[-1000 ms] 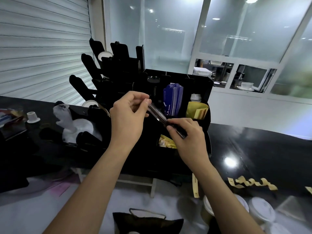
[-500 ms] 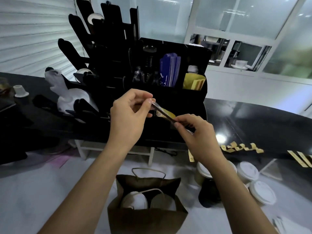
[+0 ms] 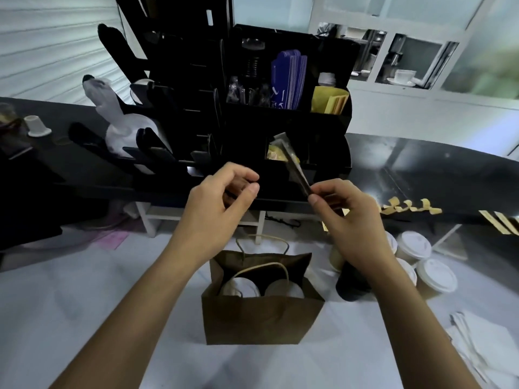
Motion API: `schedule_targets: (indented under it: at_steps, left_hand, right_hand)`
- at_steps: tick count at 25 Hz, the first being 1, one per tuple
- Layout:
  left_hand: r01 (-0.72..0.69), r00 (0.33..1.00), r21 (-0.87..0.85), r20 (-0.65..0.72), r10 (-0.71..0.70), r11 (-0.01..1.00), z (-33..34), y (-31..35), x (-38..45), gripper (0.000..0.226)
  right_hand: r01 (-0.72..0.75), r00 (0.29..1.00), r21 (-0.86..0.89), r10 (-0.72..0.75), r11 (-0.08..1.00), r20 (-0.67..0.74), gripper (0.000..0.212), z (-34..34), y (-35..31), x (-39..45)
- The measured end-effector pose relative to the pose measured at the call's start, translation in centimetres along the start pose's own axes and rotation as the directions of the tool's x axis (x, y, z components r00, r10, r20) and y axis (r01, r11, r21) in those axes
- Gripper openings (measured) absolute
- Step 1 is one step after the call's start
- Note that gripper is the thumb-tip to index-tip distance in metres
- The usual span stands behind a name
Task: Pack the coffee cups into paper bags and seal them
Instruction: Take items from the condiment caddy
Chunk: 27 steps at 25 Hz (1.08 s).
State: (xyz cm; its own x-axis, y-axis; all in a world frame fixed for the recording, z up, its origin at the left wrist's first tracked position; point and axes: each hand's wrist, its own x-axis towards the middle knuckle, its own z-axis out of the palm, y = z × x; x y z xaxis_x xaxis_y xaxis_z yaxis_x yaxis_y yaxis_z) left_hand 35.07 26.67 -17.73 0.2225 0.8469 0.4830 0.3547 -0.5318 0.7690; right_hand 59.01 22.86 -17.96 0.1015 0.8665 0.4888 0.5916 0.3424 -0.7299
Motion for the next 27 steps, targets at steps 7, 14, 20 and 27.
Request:
schedule_targets:
  at_steps: [7,14,20,27]
  left_hand:
    - [-0.027,0.994,0.388,0.108,-0.016,0.921,-0.5,-3.1,-4.1,0.004]
    - [-0.044,0.966,0.513,0.242,-0.094,0.857,0.7,-4.3,-7.2,0.014]
    - [0.042,0.941,0.593,0.248,-0.232,0.804,1.1,-5.6,-8.2,0.02]
    - [0.049,0.808,0.6,0.445,-0.385,0.798,0.5,-7.1,-8.0,0.095]
  right_hand:
    - [0.075,0.997,0.149,-0.073,0.986,-0.017,0.026,0.2,-0.6,-2.6]
    - [0.014,1.0,0.209,-0.012,0.978,-0.012,0.017,0.6,0.5,-4.9]
    - [-0.012,0.998,0.189,0.024,0.982,-0.064,0.019,0.7,1.9,-6.4]
    - [-0.043,0.992,0.071,0.034,0.997,0.122,0.015,2.6,2.5,-7.0]
